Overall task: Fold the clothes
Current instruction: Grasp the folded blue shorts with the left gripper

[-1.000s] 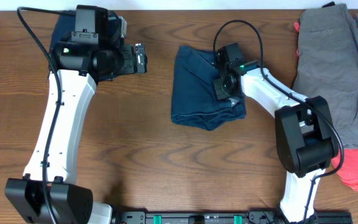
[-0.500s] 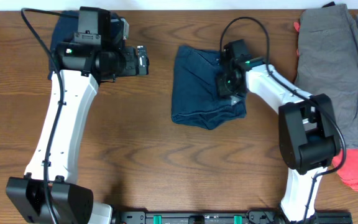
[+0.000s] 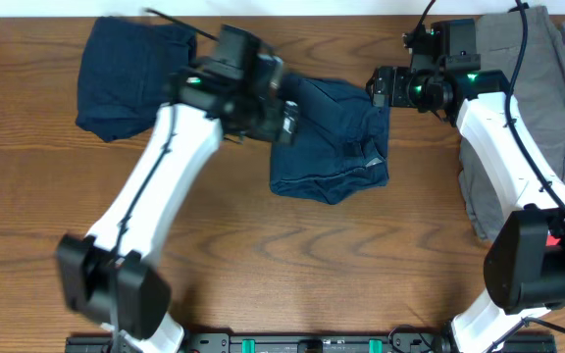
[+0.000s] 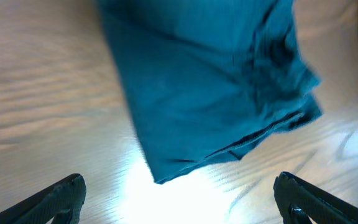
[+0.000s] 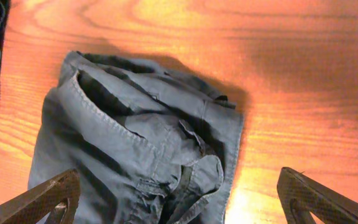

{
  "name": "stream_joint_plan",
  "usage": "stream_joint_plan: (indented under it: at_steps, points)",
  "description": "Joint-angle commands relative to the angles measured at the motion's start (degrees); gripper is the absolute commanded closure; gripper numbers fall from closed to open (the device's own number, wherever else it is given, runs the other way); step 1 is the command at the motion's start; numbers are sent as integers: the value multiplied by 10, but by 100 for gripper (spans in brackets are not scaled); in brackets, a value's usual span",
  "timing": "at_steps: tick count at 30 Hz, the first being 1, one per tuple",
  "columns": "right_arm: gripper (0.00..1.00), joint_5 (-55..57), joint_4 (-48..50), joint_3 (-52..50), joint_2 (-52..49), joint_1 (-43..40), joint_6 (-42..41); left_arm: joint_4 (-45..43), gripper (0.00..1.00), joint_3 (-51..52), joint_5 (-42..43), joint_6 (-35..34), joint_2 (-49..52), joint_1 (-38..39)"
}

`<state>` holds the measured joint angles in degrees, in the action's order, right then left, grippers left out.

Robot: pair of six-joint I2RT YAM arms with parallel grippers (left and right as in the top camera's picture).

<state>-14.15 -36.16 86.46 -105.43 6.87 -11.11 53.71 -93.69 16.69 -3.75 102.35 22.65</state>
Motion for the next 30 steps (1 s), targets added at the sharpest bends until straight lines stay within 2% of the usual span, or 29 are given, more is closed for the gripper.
stream_joint_plan:
  at_steps: [1,4,11,15,20,26,30]
  points:
    - [1,2,-3,0,-6,-12,-9,-2,2,5,24,24,51,28]
    - [1,13,0,0,-6,-24,-9,-27,2,5,57,27,94,51]
    - [1,12,-5,0,-6,-52,-9,-82,2,5,45,72,190,96]
    - [1,12,-12,0,-6,-67,-9,-82,2,5,-26,77,229,99]
    - [1,13,-16,-1,-6,-76,-9,-80,2,5,-111,161,240,99]
    - [1,13,-16,-7,-6,-77,-8,-71,2,5,-290,239,240,97]
    - [1,13,-16,-15,-6,-77,-8,-60,2,5,-335,287,240,86]
